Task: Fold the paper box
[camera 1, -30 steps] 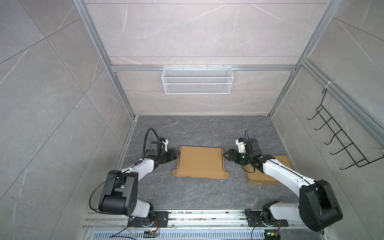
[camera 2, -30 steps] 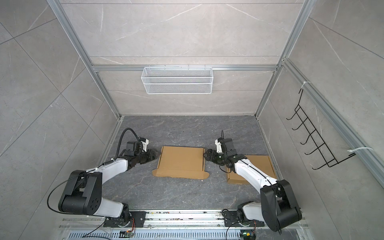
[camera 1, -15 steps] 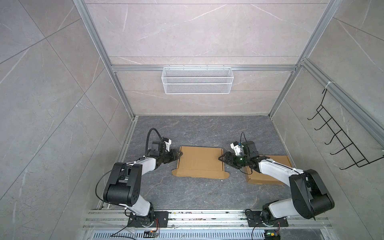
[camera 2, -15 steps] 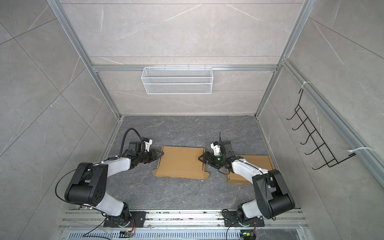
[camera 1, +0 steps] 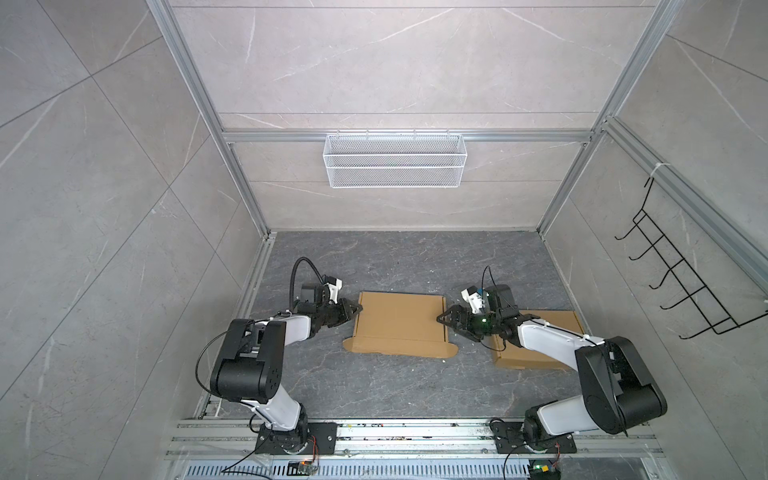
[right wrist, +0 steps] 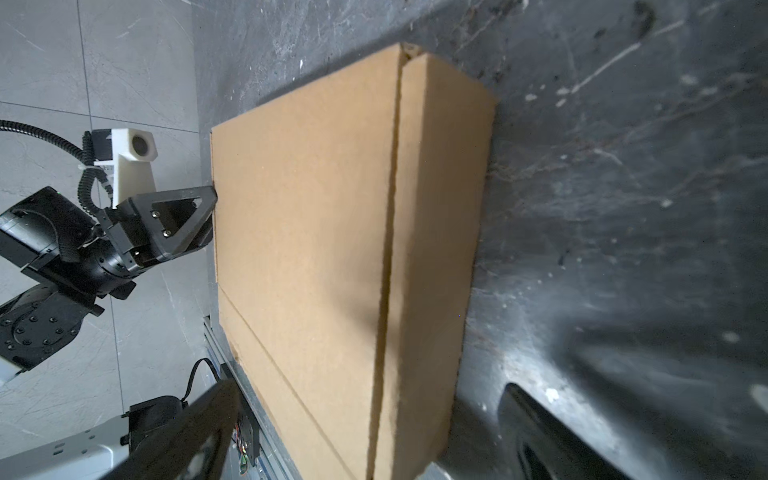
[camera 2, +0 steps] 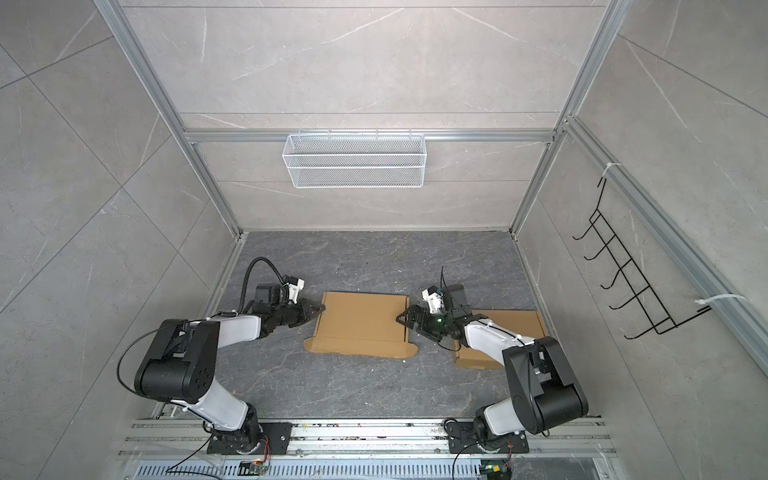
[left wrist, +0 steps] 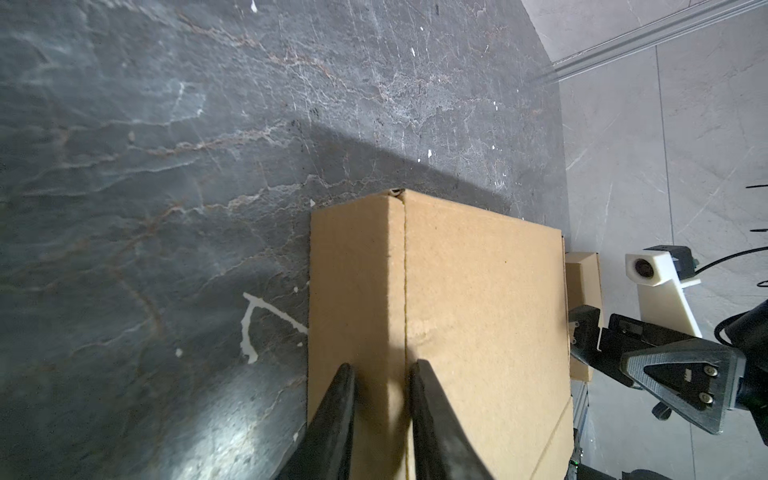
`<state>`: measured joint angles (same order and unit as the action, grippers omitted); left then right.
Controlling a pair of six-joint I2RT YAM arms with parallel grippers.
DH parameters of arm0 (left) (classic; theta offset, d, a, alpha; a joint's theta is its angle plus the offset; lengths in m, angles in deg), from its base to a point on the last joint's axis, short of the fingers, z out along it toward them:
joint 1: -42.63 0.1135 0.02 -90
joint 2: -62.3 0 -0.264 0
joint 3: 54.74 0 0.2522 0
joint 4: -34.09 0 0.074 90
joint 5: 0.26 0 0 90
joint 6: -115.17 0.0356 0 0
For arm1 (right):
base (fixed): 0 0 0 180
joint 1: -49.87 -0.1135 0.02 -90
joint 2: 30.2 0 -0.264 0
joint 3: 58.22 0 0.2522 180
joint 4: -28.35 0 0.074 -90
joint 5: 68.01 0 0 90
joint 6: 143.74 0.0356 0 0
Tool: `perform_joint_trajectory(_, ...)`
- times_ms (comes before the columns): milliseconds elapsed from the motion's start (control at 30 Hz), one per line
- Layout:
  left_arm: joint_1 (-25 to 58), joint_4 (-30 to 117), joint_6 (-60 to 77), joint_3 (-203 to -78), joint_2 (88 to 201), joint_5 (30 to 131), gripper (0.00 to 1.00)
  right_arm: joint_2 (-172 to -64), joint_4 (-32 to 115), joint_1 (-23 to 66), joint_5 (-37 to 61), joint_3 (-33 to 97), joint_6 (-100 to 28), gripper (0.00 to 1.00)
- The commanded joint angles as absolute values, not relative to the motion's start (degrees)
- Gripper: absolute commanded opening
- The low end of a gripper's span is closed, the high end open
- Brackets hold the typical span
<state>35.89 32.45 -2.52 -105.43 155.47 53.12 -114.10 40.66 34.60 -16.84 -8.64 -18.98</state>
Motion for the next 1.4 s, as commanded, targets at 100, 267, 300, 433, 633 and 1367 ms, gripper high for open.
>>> perform_joint_trajectory(100,36.83,40.52,-0.44,-105.92,158.62,58.37,0.23,-113.90,40.09,34.92,-19.01,-9.82,-19.13,0.99)
perform_joint_trajectory(267,37.58,42.22,-0.98,-106.46,159.61,58.72,0.22,-116.08,37.48,34.84,-20.94,-10.02,-17.43,0.99)
perform_joint_trajectory(300,37.86,42.62,-1.09,-106.62,159.66,58.83,0.22,-116.45,36.78,34.83,-21.22,-10.16,-16.93,0.99)
perform_joint_trajectory(433,38.84,43.81,-1.82,-107.15,160.03,58.87,0.21,-117.42,34.70,34.58,-21.42,-10.71,-15.21,0.99)
perform_joint_trajectory(633,38.94,44.46,-2.01,-107.61,160.66,58.33,0.21,-119.68,31.18,34.15,-22.24,-10.71,-12.65,0.99)
perform_joint_trajectory(1367,39.09,44.09,-2.35,-108.25,160.67,58.33,0.25,-132.69,4.63,28.00,-22.39,-9.79,4.35,0.75)
